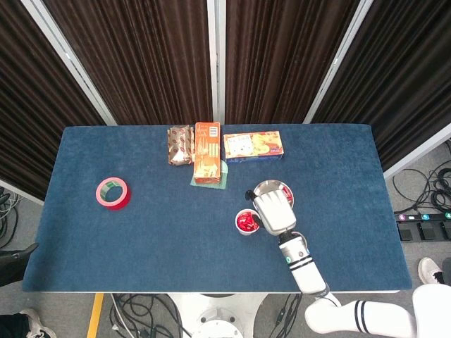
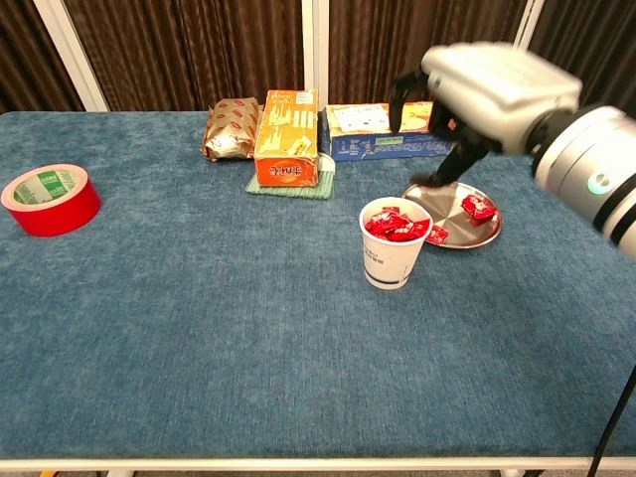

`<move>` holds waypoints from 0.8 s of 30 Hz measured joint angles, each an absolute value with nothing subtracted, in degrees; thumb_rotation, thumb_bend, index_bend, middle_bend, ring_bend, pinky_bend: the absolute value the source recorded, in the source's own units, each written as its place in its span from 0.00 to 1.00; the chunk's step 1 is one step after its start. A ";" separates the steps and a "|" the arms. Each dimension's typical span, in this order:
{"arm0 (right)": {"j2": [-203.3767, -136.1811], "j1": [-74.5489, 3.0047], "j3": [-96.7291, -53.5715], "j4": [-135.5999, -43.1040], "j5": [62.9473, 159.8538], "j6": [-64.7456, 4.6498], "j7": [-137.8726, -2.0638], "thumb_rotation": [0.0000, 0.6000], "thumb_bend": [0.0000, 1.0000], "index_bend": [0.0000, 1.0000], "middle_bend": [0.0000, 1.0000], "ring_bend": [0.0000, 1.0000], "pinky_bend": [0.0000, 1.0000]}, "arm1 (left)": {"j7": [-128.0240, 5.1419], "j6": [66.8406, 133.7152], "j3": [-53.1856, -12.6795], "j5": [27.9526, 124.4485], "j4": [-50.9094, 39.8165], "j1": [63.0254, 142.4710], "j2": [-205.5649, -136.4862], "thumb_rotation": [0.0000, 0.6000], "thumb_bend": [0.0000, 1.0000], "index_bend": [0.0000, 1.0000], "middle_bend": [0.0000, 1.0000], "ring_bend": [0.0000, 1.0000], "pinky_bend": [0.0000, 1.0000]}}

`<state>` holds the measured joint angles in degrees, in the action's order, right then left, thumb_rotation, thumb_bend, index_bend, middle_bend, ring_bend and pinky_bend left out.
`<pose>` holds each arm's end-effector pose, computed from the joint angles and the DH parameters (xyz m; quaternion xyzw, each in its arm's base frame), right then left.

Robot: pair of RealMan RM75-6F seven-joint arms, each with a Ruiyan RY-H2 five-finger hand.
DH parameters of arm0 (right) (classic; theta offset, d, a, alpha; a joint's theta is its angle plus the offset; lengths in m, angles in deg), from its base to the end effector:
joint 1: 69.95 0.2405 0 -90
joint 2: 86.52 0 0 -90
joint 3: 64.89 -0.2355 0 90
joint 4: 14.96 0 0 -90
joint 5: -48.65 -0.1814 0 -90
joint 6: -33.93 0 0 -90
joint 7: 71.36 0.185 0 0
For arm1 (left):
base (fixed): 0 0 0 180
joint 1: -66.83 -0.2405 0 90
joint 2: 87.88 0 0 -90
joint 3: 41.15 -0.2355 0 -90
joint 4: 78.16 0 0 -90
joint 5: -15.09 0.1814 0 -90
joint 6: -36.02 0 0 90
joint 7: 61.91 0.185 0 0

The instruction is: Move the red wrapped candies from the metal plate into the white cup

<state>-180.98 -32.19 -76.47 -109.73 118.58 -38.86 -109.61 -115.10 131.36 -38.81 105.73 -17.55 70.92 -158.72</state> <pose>-0.0762 -0.3258 0.0175 0.7060 -0.2842 0.4388 0.4777 -0.3272 0.2138 0.2148 -0.4966 -0.4556 -0.5808 0.4565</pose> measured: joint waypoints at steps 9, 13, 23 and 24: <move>-168.60 -35.93 -77.07 -108.53 125.85 -44.11 -104.73 1.00 0.25 0.27 0.42 0.34 0.44 | -112.60 130.60 -39.41 106.99 -16.04 71.81 -158.68 0.88 0.12 0.13 0.08 0.03 0.11; -160.09 -38.56 -75.84 -110.16 124.28 -42.89 -104.72 1.00 0.32 0.15 0.22 0.13 0.19 | -111.05 130.02 -39.79 107.54 -15.18 72.29 -158.69 0.87 0.12 0.13 0.08 0.03 0.11; -146.88 -46.64 -68.71 -114.29 117.60 -37.27 -103.32 1.00 0.33 0.08 0.09 0.00 0.05 | -109.68 130.05 -40.91 109.05 -13.79 72.62 -157.50 0.73 0.12 0.13 0.08 0.03 0.11; -146.74 -47.16 -68.37 -114.30 117.90 -37.46 -103.03 1.00 0.33 0.08 0.09 0.00 0.04 | -109.56 130.06 -41.06 109.14 -13.59 72.60 -157.33 0.73 0.12 0.13 0.08 0.03 0.11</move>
<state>-146.74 -47.16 -68.37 -114.30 117.90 -37.46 -103.03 -109.56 130.06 -41.06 109.14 -13.59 72.60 -157.33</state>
